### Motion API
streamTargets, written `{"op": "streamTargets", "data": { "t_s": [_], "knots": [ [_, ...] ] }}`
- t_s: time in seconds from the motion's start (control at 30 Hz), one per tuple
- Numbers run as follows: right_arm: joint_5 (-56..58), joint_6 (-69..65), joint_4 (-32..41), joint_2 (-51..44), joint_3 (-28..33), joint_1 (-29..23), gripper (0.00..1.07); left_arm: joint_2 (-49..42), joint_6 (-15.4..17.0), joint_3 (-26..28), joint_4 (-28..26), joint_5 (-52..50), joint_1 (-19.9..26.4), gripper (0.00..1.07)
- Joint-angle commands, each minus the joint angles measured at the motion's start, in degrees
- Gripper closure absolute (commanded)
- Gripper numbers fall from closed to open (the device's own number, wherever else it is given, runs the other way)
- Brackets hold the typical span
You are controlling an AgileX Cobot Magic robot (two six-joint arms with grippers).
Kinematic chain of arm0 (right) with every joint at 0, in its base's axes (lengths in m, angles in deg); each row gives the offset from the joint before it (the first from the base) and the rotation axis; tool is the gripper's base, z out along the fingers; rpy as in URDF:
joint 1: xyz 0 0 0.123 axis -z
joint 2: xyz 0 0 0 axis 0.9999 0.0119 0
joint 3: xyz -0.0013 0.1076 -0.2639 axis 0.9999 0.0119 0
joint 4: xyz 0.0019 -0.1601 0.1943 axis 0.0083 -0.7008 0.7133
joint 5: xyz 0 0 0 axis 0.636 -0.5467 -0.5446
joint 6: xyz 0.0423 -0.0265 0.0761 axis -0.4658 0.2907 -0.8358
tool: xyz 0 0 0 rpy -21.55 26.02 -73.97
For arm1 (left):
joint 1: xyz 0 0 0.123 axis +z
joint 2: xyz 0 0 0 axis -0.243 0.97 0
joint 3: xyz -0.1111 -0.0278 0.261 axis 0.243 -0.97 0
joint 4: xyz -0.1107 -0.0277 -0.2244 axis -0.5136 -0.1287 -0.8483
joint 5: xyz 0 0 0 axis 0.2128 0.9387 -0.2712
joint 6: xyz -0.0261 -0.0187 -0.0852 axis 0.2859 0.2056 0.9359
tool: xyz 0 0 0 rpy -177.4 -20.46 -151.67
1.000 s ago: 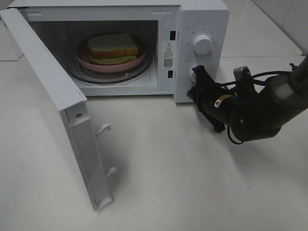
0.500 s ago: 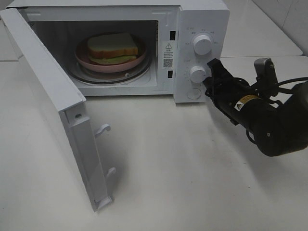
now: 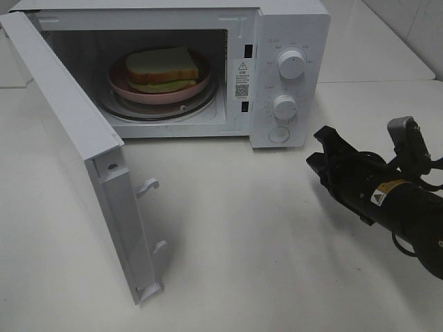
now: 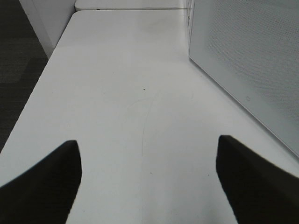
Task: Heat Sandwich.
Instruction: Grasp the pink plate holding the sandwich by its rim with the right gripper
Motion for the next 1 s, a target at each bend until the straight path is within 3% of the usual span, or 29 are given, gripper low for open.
{"op": "streamTargets", "data": {
  "t_s": [0.03, 0.4, 0.83, 0.97, 1.0],
  "knots": [
    [-8.5, 1.8, -1.1, -1.5, 1.3, 0.0, 1.05, -0.3, -0.1, 0.3, -0.1, -0.3, 0.0, 0.33],
    [-6.6, 7.3, -7.0, -7.8, 4.4, 0.0, 1.06, -0.3, -0.1, 0.3, -0.1, -0.3, 0.0, 0.33],
    [18.5, 21.6, -7.6, -23.0, 4.1, 0.2, 1.07, -0.3, -0.1, 0.3, -0.1, -0.3, 0.0, 0.33],
    [30.2, 25.2, -8.7, -27.5, 1.7, 0.2, 1.07, -0.3, -0.1, 0.3, -0.1, -0.3, 0.0, 0.33],
    [38.2, 28.2, -9.8, -29.9, -0.8, 0.2, 1.07, -0.3, -0.1, 0.3, -0.1, -0.3, 0.0, 0.33]
  ]
}}
